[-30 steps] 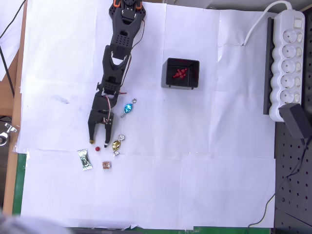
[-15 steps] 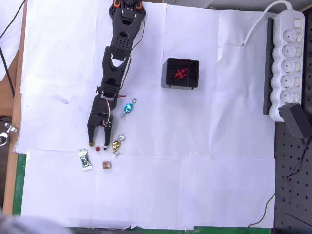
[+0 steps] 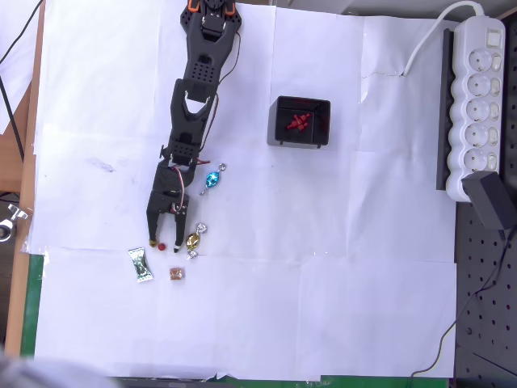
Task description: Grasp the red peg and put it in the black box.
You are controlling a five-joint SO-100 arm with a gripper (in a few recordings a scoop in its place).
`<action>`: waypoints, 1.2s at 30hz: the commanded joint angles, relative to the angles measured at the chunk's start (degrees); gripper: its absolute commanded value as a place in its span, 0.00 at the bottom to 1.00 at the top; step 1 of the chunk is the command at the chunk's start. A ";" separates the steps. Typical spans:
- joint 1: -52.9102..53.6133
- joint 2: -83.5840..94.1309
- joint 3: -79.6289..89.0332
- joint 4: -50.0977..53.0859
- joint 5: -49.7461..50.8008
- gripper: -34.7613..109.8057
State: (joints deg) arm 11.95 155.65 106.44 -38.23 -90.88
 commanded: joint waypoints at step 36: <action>-0.44 1.41 5.01 0.88 -1.85 0.36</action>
State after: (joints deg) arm 11.95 157.24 109.07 -37.18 -91.58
